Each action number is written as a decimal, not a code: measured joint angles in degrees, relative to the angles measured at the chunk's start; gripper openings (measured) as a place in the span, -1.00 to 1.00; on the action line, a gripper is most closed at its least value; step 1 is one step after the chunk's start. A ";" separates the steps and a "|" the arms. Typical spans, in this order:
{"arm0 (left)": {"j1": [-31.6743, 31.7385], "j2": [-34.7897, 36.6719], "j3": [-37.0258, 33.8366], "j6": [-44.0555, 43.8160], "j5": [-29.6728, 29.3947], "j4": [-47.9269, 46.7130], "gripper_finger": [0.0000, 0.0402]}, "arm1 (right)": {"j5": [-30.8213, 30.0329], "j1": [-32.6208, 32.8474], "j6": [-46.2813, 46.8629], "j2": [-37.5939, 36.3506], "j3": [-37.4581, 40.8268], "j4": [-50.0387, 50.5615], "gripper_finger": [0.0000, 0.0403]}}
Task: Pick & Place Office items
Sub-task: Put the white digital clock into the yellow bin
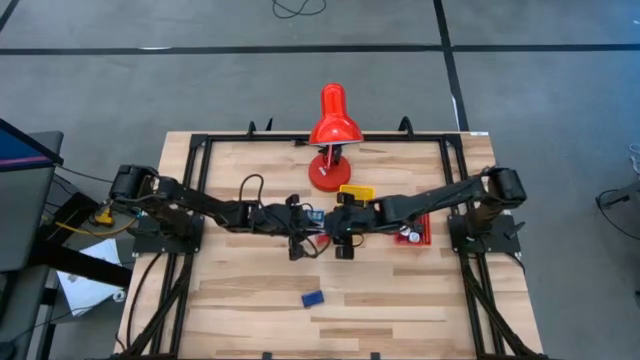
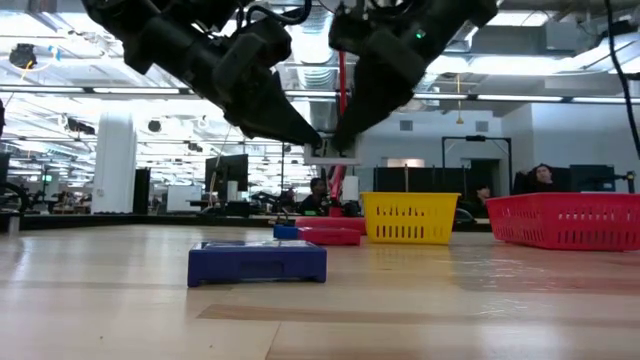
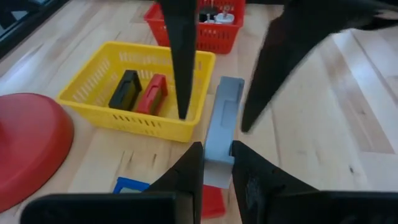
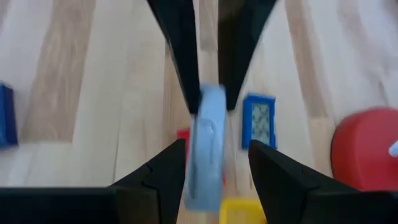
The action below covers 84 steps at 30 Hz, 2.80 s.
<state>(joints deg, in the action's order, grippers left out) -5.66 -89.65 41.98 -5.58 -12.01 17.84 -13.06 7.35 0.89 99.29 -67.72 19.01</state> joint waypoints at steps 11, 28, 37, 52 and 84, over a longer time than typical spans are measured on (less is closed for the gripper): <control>-0.83 0.02 -0.04 0.80 0.06 0.59 -0.68 | 3.75 -0.02 0.85 1.91 -2.41 3.97 -0.61; 0.37 0.04 -5.23 2.12 -0.01 6.29 0.03 | 7.94 -5.17 2.09 -9.05 7.32 5.39 -0.77; 1.50 0.04 -7.30 2.31 0.00 12.39 0.21 | 5.95 -12.19 3.58 -12.09 19.77 -5.09 -0.76; 3.88 0.04 -7.30 2.32 0.05 12.10 0.20 | 8.63 -12.31 2.18 -9.29 20.30 -5.73 -0.75; 6.58 0.04 -7.30 3.82 0.04 6.40 0.23 | 6.14 -10.86 2.10 -7.33 20.21 -4.55 -0.57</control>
<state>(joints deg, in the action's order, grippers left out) 0.92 -89.60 34.68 -1.76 -11.97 24.24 -6.92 -3.51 2.98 91.96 -47.51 14.46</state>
